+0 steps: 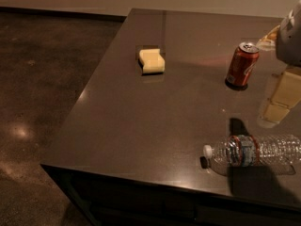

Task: Place water bottle upright

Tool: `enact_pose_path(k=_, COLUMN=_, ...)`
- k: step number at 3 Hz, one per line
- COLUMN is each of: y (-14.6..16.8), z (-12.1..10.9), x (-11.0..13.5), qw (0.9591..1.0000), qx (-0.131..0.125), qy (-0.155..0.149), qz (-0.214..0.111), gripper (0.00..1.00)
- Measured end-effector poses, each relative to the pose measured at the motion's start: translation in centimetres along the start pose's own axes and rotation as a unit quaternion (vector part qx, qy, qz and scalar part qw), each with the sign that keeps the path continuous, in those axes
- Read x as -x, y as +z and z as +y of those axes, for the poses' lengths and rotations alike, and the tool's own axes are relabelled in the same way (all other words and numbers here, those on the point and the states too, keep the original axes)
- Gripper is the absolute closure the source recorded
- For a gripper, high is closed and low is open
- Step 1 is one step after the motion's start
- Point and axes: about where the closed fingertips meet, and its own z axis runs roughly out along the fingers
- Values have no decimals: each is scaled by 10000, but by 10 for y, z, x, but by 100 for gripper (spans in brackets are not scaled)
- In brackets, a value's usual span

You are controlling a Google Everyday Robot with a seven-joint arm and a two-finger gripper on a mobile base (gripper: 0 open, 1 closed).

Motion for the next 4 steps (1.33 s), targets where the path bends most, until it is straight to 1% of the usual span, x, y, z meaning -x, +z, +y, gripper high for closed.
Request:
enact_pose_path(k=1, y=-1, z=0, x=0, qw=10000, qx=-10, qy=-7, qz=-9, gripper=0)
enact_pose_path(k=2, y=4, z=13, x=-2, qw=9998, qx=149, qy=-96, qz=-54, gripper=0)
enact_pose_path(k=3, y=14, z=32, x=-4, qw=9990, qx=368, qy=-259, qz=-52, gripper=0)
enact_pose_path(k=4, y=32, z=52, x=-6, qw=9973, qx=599, qy=-428, qz=-42, gripper=0)
